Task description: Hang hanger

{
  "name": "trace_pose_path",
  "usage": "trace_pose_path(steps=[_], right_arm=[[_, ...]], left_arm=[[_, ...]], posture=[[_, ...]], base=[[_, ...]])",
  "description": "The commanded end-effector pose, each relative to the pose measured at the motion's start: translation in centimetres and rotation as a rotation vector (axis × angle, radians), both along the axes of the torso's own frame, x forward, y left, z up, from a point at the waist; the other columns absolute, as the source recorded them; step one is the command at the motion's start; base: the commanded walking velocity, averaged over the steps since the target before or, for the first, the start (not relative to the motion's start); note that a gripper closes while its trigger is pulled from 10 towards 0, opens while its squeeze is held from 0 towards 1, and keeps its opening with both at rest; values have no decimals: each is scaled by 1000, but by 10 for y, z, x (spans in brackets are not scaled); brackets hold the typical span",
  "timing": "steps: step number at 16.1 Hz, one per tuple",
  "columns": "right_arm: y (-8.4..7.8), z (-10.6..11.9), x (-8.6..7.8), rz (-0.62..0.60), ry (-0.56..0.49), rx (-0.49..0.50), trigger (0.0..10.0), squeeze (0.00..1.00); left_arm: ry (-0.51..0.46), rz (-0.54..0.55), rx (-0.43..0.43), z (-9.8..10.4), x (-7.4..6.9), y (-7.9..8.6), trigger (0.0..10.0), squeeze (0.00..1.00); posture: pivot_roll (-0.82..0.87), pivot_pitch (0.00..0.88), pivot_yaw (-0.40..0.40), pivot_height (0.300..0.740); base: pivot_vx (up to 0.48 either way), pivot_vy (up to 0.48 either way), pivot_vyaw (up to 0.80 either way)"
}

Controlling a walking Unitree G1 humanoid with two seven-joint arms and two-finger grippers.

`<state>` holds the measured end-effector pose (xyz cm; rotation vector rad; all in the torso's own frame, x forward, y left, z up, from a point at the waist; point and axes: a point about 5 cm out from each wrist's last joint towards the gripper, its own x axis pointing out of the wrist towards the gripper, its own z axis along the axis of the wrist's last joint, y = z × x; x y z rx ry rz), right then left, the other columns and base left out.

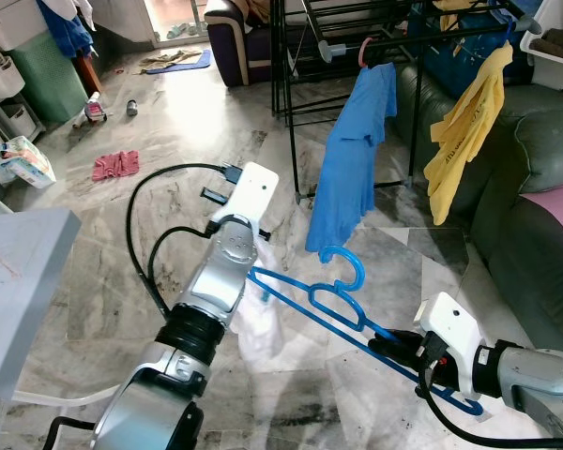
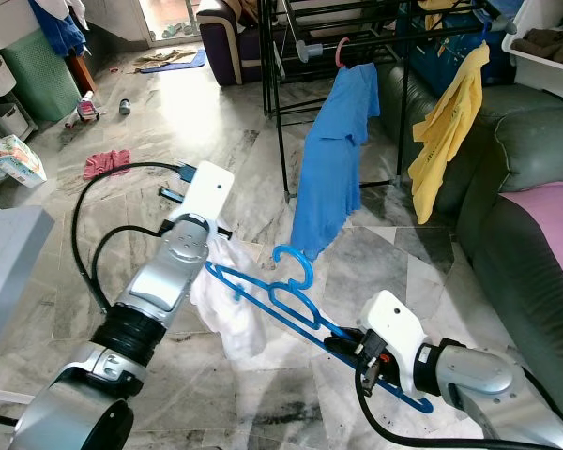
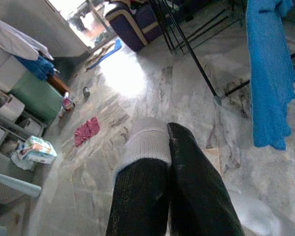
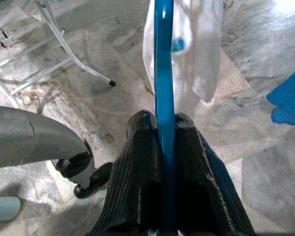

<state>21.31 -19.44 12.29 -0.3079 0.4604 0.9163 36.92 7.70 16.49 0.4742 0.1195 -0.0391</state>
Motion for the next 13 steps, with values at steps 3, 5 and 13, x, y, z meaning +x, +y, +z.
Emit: trace_pose_path(steps=[3, 5, 13], right_arm=[[0, 0, 1, 8, -3, -8, 10000, 0], [0, -3, 1, 4, -1, -14, 10000, 0], [0, -30, 7, -83, 54, 7, 10000, 0]], left_arm=[[-57, 17, 0, 10, 0, 7, 10000, 0], [-62, 9, -12, 15, 0, 6, 10000, 0], [-55, -9, -25, 20, -5, -4, 10000, 0]], posture=[[-85, 51, 101, 740], [-81, 50, 100, 740], [-73, 49, 102, 740]], base=[[0, 0, 0], [0, 0, 0], [0, 0, 0]])
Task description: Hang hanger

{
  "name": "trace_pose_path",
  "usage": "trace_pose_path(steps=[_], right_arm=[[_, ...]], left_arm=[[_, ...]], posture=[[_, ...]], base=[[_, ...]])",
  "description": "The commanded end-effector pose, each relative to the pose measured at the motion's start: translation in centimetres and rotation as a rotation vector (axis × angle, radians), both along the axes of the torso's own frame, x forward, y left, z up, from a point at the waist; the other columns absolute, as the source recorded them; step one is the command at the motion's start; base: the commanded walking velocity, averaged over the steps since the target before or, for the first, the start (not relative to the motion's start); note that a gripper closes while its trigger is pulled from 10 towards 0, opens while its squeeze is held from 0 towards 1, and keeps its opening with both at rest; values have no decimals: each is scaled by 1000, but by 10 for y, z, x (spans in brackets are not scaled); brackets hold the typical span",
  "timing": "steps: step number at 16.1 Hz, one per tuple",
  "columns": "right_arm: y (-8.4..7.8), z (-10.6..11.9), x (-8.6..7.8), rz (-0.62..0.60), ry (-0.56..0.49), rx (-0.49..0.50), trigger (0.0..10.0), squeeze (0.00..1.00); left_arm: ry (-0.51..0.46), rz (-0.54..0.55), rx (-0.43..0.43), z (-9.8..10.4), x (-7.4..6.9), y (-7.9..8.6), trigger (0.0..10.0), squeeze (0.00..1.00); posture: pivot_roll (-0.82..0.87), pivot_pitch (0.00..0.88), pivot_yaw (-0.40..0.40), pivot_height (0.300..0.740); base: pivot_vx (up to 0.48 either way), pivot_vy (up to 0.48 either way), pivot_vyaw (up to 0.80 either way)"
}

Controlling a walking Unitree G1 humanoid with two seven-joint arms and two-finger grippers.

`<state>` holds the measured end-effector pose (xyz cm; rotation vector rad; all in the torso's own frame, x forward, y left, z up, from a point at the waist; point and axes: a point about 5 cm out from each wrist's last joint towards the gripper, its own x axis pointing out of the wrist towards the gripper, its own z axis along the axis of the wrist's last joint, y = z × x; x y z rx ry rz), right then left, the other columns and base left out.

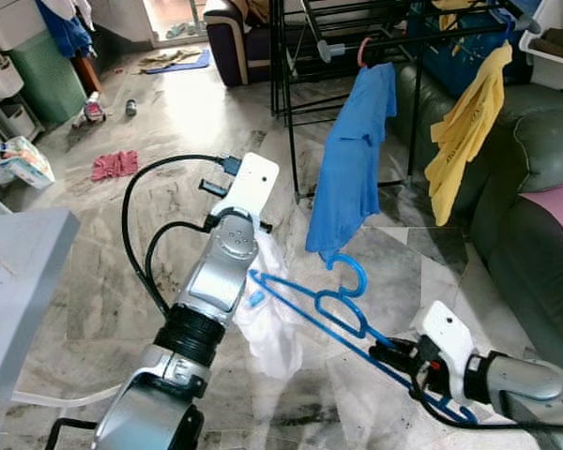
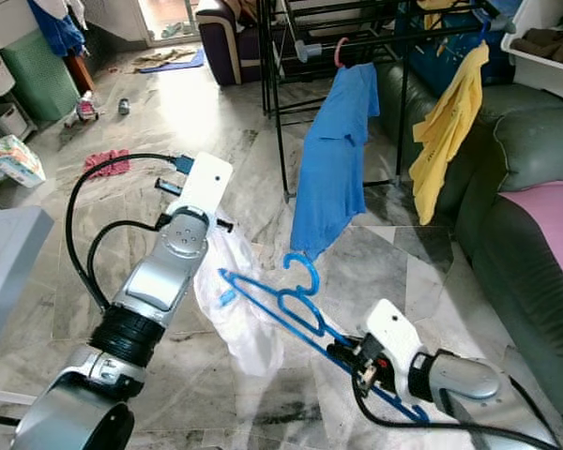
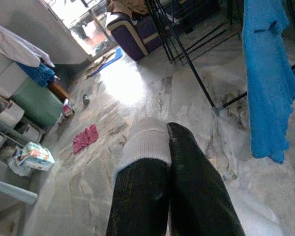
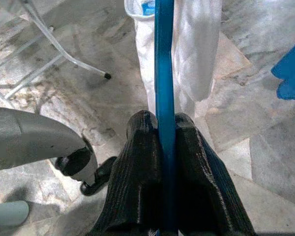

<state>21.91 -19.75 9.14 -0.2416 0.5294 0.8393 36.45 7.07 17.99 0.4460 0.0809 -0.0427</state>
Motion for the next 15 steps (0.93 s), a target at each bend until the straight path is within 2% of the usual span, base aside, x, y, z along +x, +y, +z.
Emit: trace_pose_path(steps=[1, 4, 12, 15], right_arm=[[3, -1, 3, 7, -18, -8, 10000, 0], [6, -8, 10, -19, -16, -15, 10000, 0], [10, -17, 27, -93, -28, -9, 10000, 0], [28, -6, 36, -85, -78, 52, 10000, 0]], left_arm=[[-14, 4, 4, 5, -2, 2, 10000, 0], [-7, -6, -12, 9, -5, -1, 10000, 0], [57, -79, -81, 9, -22, -25, 10000, 0], [92, -97, -101, 4, -30, -34, 10000, 0]], posture=[[-73, 49, 102, 740], [-64, 49, 101, 740], [-63, 48, 93, 740], [-65, 46, 91, 740]], base=[[0, 0, 0], [0, 0, 0], [0, 0, 0], [0, 0, 0]])
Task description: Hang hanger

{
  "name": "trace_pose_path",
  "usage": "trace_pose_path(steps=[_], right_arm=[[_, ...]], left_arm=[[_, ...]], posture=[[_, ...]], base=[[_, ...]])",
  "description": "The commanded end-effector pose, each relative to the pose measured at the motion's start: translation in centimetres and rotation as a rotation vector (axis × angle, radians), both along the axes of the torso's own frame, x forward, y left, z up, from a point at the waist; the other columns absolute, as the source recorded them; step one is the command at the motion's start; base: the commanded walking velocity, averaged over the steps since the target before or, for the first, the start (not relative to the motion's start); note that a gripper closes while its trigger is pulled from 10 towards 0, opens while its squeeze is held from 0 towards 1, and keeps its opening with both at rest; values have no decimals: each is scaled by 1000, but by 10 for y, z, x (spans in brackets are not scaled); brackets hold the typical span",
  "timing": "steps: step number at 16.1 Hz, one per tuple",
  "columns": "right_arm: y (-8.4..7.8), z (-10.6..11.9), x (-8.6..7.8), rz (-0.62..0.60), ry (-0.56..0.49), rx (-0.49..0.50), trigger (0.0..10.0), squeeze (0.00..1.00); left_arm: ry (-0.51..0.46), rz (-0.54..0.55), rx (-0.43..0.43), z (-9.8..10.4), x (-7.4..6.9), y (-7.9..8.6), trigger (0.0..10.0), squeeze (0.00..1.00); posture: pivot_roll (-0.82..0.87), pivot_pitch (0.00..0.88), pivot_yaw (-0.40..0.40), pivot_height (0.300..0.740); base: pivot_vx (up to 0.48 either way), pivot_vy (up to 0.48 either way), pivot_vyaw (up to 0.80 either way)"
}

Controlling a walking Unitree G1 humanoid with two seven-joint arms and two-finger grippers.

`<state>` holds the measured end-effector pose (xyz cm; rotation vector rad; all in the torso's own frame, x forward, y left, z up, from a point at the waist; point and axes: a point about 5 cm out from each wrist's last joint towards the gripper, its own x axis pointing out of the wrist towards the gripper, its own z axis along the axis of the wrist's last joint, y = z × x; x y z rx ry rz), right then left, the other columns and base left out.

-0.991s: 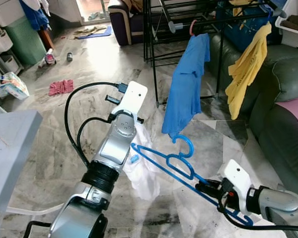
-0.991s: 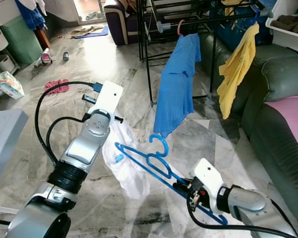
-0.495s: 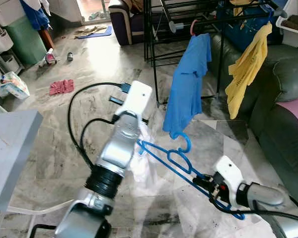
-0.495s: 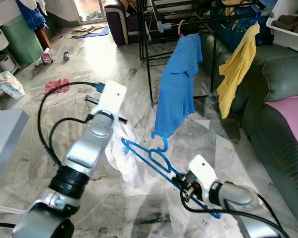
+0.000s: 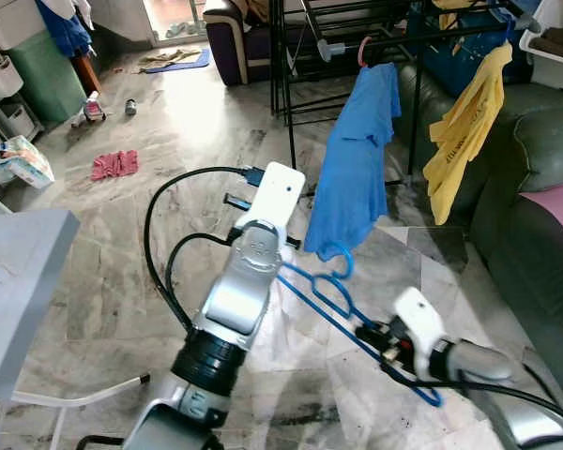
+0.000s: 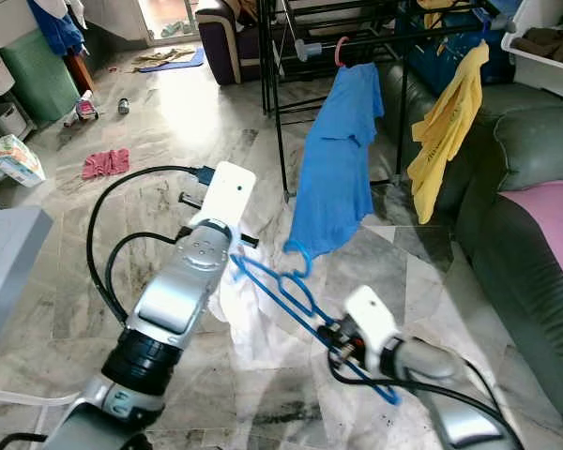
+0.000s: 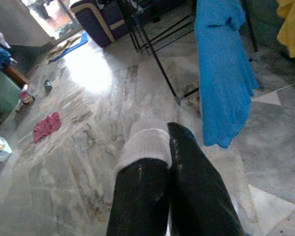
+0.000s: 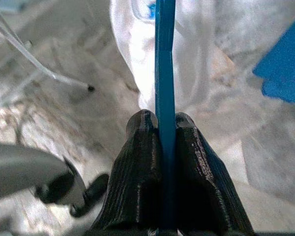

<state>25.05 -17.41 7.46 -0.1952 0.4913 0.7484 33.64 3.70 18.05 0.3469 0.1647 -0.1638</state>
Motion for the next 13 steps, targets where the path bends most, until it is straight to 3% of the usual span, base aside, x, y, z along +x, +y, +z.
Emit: trace_pose_path(steps=[1, 2, 4, 7, 10, 11, 13], right_arm=[[0, 8, 7, -5, -52, -38, 10000, 0], [-8, 5, 11, -51, -78, -96, 10000, 0], [-33, 11, 27, -261, -165, -170, 10000, 0], [-41, 23, 33, -340, -224, -162, 10000, 0], [-22, 21, 29, -224, -217, -131, 10000, 0], [-6, 22, 15, -66, -184, -74, 10000, 0], [5, 24, -5, 118, -126, -51, 10000, 0]], left_arm=[[-18, 0, -2, 4, -2, 0, 10000, 0], [-17, 5, -3, 5, -2, 2, 10000, 0], [-13, 21, 1, 5, 1, 7, 10000, 0], [-11, 81, 27, 1, 5, 16, 10000, 0], [-5, 138, 67, 4, 10, 19, 10000, 0], [9, 159, 83, 0, 11, 23, 10000, 0], [27, 181, 111, -5, 14, 27, 10000, 0]], posture=[[-66, 46, 90, 740], [-66, 45, 89, 740], [-64, 45, 87, 740], [-74, 47, 88, 740], [-69, 46, 89, 740], [-68, 46, 89, 740], [-72, 48, 88, 740]], base=[[0, 0, 0], [0, 0, 0], [0, 0, 0], [0, 0, 0], [0, 0, 0], [0, 0, 0], [0, 0, 0]])
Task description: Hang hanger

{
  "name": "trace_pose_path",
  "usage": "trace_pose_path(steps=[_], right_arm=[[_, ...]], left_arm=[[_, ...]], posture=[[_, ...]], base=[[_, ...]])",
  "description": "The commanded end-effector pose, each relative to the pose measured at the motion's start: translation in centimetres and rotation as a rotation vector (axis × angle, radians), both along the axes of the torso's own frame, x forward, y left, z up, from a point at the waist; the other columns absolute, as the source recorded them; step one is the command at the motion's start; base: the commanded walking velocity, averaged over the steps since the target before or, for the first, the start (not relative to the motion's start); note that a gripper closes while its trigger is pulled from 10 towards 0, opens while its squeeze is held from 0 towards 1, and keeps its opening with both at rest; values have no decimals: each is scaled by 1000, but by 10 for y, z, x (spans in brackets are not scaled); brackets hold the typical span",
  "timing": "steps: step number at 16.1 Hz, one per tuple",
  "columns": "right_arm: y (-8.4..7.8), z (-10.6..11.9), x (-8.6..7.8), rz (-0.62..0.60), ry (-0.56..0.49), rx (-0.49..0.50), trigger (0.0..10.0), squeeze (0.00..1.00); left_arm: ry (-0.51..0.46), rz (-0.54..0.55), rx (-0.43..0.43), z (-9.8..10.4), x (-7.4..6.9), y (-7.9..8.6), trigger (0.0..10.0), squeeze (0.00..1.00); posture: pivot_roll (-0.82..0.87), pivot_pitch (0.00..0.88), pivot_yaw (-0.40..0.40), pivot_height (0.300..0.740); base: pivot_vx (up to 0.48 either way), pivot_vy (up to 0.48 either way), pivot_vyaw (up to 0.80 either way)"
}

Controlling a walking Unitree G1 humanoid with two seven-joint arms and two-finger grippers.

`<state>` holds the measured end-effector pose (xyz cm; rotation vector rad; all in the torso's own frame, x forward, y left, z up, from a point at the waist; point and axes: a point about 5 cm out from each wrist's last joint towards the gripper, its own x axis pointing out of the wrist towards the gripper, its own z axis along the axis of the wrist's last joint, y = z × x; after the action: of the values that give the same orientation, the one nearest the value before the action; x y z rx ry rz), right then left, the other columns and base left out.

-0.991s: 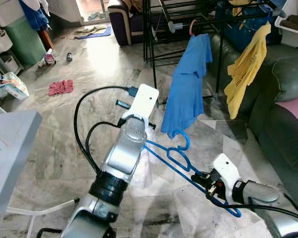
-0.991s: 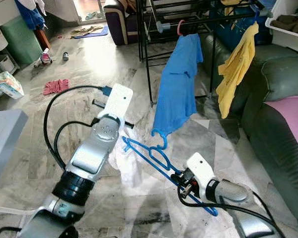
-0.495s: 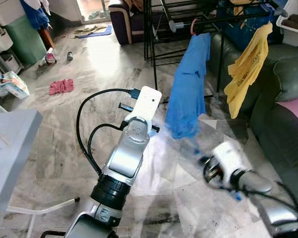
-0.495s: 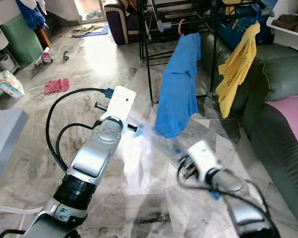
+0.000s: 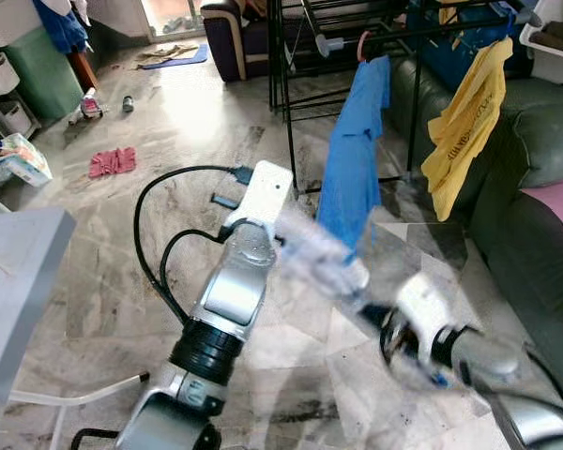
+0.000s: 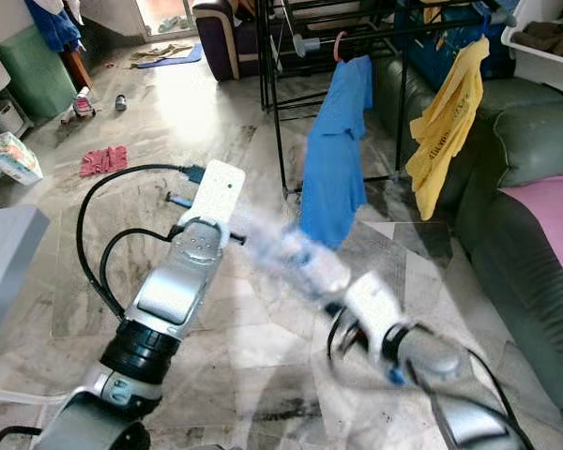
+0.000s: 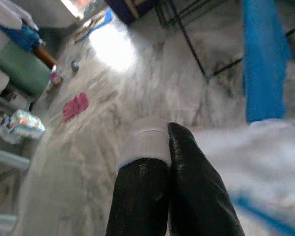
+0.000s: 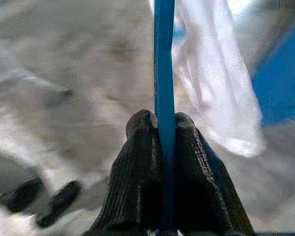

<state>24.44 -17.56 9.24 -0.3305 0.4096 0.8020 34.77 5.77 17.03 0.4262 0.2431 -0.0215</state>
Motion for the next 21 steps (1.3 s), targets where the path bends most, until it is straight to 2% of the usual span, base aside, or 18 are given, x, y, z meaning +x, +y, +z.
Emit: trace_pose_path(steps=[1, 4, 6, 8, 11, 12, 14, 15, 18, 20, 21], right_arm=[[4, 6, -8, 90, 15, -13, 10000, 0], [-2, 7, 1, 19, -20, -15, 10000, 0], [1, 5, 12, -46, -61, -39, 10000, 0], [3, 2, 16, -65, -67, -58, 10000, 0], [1, -4, 20, -83, -66, -104, 10000, 0], [7, -1, 15, -21, -58, -76, 10000, 0], [14, 3, 6, 55, -32, -14, 10000, 0], [13, 4, -6, 128, 22, -26, 10000, 0], [7, 12, -18, 192, 71, -30, 10000, 0], [-3, 15, -19, 181, 58, -86, 10000, 0], [-10, 19, -11, 145, -10, -181, 10000, 0]], left_arm=[[-7, 39, 16, 3, 4, 8, 10000, 0], [-6, 36, 9, 7, 5, 6, 10000, 0], [7, 39, 19, 10, 5, 3, 10000, 0], [23, 57, 40, 8, 4, 6, 10000, 0], [40, 56, 20, 8, 2, 7, 10000, 0], [26, 57, 63, 6, 3, 7, 10000, 0], [40, 71, 58, 1, 5, 12, 10000, 0], [27, 86, 93, -3, 9, 16, 10000, 0], [23, 105, 124, -11, 14, 23, 10000, 0], [22, 106, 135, -15, 17, 25, 10000, 0], [14, 101, 142, -15, 18, 26, 10000, 0]], posture=[[-76, 48, 88, 740], [-77, 49, 90, 740], [-70, 49, 92, 740], [-64, 48, 91, 740], [-59, 48, 88, 740], [-58, 47, 88, 740], [-67, 49, 91, 740], [-67, 48, 91, 740], [-73, 50, 95, 740], [-76, 50, 101, 740], [-74, 53, 111, 740]], base=[[0, 0, 0], [0, 0, 0], [0, 0, 0], [0, 0, 0], [0, 0, 0], [0, 0, 0], [0, 0, 0], [0, 0, 0], [0, 0, 0], [0, 0, 0], [0, 0, 0]])
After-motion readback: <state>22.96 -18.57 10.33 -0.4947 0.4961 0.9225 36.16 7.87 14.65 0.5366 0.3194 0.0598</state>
